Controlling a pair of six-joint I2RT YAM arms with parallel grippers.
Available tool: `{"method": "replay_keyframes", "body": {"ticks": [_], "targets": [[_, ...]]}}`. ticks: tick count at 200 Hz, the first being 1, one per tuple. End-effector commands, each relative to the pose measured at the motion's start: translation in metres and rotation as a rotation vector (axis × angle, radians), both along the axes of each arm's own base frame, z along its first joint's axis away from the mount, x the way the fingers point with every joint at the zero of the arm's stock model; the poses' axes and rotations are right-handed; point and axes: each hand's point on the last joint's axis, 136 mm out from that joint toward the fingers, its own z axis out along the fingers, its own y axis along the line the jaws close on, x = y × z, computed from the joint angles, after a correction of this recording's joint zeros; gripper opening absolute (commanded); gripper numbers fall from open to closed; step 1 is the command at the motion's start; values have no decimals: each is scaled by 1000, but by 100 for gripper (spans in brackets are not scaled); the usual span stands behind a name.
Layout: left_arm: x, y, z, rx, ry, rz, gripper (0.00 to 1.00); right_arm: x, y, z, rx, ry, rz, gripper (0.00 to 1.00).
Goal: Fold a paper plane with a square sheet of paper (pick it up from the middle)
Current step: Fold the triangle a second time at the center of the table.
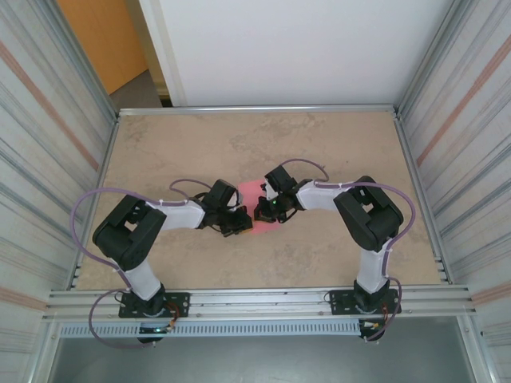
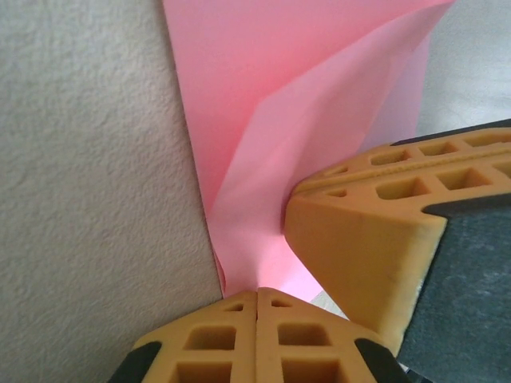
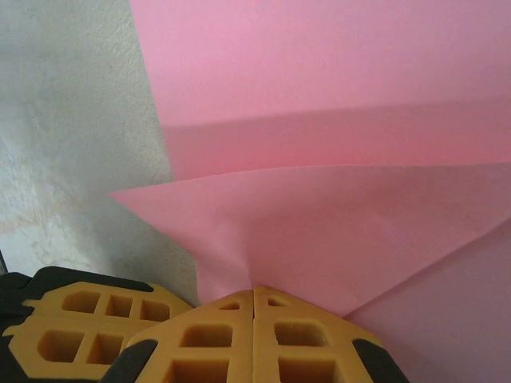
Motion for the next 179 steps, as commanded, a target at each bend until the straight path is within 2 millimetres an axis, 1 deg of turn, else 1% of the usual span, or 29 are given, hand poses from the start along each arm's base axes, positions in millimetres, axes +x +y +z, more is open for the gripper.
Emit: {"method": "replay_keyframes", "body": {"ticks": [1,20,37,56,77,101,128,152,179], "targets": [[-2,4,4,9,5,13,1,-10,-20,-32,-97,44,-21,0],[6,-4,20,-43,-40,10,4,-11,-24,-35,-107,49,-27,0],[10,-8,23,-56,-50,11,4,-11,-26,-36,-107,50,-31,0],[9,-6,14,-38,-25,19,4,-10,-26,-35,-103,48,-34,0],[4,1,0,3,16,39,2,-10,-27,-35,-98,48,-37,0],[-3,7,-12,45,63,50,1,-11,-27,-37,-99,48,-36,0],[-15,19,-26,112,132,64,0,-8,-29,-37,-97,43,-42,0],[-27,30,-37,162,191,72,0,3,-31,-32,-78,20,-58,0],[-38,38,-44,197,236,82,0,28,-40,-22,-39,-16,-101,1]]}}
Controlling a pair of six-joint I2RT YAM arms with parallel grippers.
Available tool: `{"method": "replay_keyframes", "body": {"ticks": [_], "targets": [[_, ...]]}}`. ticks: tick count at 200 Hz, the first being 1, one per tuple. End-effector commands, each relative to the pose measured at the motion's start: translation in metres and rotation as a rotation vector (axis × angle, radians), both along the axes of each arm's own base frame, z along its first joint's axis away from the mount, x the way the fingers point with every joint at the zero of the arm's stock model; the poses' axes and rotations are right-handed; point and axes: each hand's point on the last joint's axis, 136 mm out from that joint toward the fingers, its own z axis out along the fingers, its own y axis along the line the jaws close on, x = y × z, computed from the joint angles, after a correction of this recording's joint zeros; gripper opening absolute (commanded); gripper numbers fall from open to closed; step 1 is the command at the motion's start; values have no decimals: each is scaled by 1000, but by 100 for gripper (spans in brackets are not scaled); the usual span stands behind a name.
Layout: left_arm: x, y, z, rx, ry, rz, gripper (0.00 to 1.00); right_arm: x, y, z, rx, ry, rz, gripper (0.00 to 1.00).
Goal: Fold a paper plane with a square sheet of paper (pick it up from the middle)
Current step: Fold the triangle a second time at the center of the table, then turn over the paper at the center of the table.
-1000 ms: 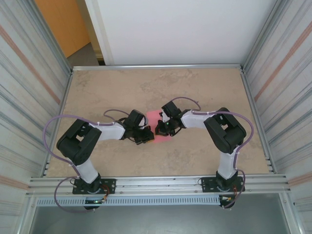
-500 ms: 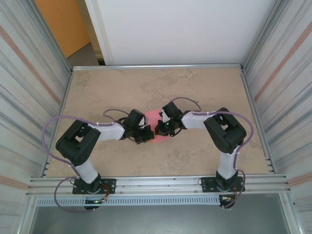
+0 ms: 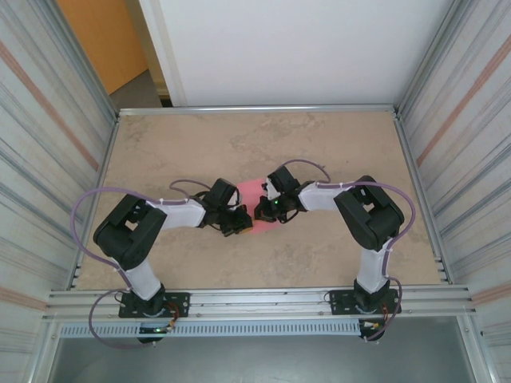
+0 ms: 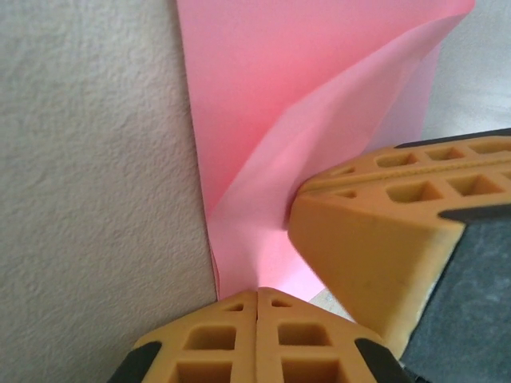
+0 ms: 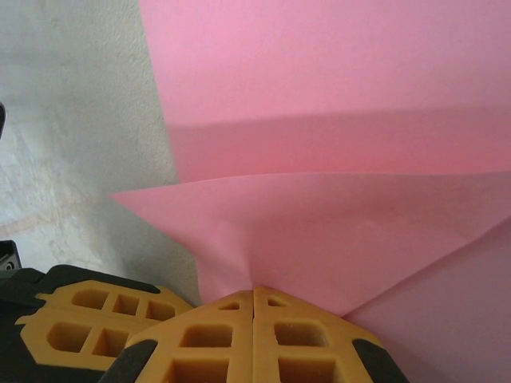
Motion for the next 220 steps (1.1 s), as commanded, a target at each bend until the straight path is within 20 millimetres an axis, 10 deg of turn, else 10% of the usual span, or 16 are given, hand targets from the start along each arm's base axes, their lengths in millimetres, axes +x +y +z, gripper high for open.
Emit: {"method": "replay_keyframes", "body": {"ticks": [1,100,159,220], "targets": [[-38,38,-43,185,189,35,0,22,-37,-22,-89,-3,-90,1],[-28,24,-25,132,146,-5,1,97,-78,9,-71,-60,-215,4],[24,-12,54,-54,-106,-39,14,55,-67,51,-24,-73,-215,22],[55,-3,40,-51,-114,17,20,29,-53,39,27,16,-301,40]]}}
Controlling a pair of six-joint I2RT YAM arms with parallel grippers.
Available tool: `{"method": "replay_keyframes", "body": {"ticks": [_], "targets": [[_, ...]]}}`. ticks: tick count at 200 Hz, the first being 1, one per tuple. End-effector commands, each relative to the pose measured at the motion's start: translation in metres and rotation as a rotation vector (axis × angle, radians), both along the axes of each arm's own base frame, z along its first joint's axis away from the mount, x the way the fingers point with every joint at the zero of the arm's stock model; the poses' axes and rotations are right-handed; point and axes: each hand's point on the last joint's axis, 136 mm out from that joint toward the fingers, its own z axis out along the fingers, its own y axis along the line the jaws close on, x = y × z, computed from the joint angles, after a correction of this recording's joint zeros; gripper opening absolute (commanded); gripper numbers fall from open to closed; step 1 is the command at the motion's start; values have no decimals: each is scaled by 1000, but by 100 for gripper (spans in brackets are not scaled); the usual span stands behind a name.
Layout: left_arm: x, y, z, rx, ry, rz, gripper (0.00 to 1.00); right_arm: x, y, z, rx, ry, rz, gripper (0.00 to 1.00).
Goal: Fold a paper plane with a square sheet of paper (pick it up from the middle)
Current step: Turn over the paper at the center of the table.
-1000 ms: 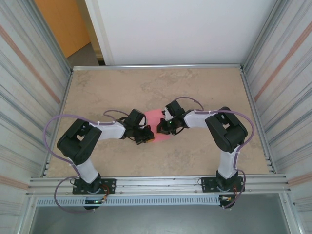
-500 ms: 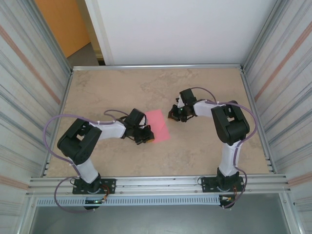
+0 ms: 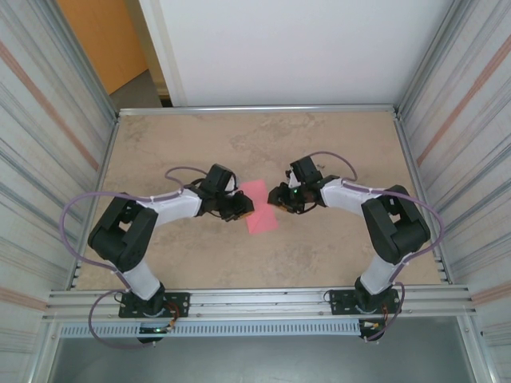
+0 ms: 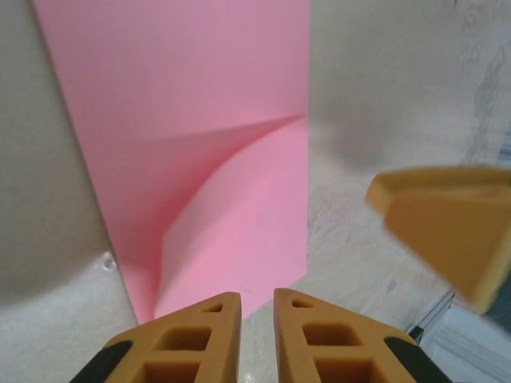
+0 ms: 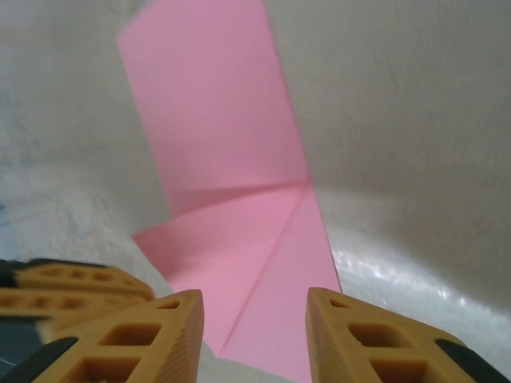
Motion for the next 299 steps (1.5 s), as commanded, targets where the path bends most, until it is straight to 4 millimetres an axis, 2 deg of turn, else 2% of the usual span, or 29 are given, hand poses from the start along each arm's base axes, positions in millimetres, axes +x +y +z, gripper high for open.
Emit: {"method": "replay_keyframes", "body": {"ticks": [1,46,93,128,167,211,299], "targets": [[14,-3,-2,-2,-22,-11,20,4,4,2,34,22,-66,40],[25,7,-24,44,7,24,19,8,9,-4,40,46,-79,40],[14,19,-49,91,73,54,17,7,21,-7,58,68,-66,40],[7,25,-58,108,99,70,16,6,28,-10,73,85,-59,38],[4,26,-59,110,106,69,15,7,33,-15,84,99,-53,33],[4,27,-60,111,107,72,15,5,36,-22,79,115,-46,31],[3,24,-59,89,106,60,15,2,43,-20,106,120,-20,26]]}}
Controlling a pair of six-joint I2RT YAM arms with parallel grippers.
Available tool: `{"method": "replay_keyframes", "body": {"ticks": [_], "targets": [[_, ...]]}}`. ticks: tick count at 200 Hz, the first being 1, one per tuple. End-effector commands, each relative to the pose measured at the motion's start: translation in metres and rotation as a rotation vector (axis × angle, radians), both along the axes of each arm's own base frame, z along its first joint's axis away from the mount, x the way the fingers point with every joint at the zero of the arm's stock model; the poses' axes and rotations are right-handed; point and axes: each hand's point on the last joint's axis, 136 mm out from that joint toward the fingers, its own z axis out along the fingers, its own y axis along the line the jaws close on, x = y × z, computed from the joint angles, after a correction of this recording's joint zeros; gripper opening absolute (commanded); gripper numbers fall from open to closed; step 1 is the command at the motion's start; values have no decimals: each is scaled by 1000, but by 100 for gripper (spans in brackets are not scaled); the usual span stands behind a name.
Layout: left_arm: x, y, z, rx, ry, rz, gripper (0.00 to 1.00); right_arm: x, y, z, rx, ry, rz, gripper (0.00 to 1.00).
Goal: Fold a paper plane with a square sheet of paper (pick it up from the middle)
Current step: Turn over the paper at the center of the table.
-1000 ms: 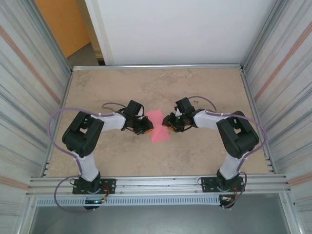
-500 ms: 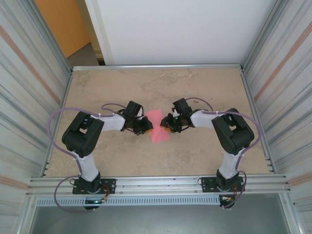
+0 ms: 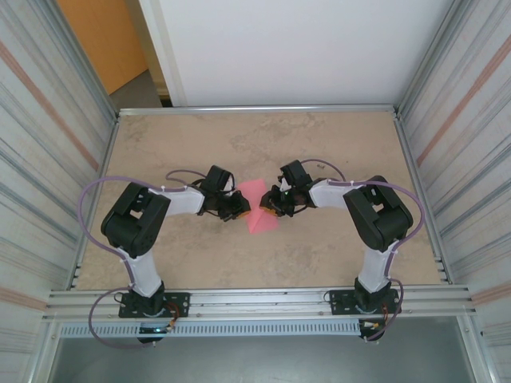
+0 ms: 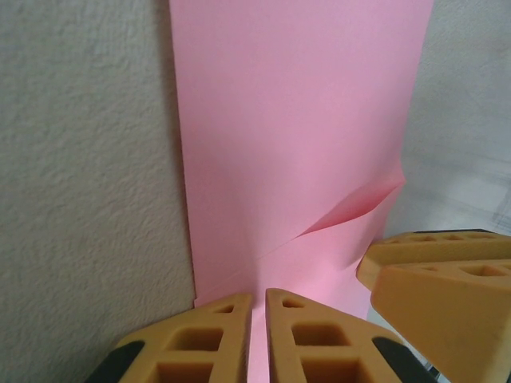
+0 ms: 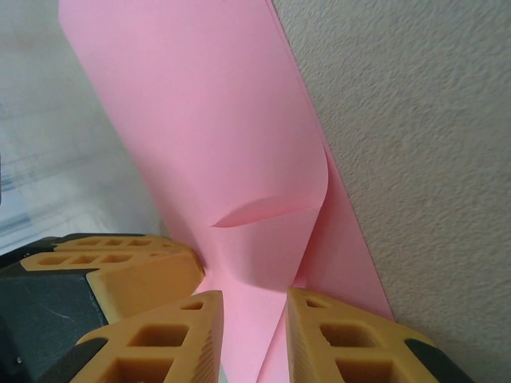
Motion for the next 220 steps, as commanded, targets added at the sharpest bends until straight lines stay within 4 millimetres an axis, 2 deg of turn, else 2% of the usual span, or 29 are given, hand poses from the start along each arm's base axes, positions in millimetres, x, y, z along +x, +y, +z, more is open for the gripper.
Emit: {"method": "replay_keyframes", "body": {"ticks": [1,59,109,151,220], "targets": [[-15,14,-20,58,70,17,15,-1,9,4,27,11,8,26],[-15,17,-20,68,72,31,15,-4,-6,-3,-23,42,-56,27],[-14,15,-20,47,82,34,15,-6,2,-7,2,71,-42,27],[-14,14,-20,38,86,30,15,-6,15,2,58,51,-1,26],[-12,16,-18,37,81,39,16,-9,13,0,57,48,2,24]]}}
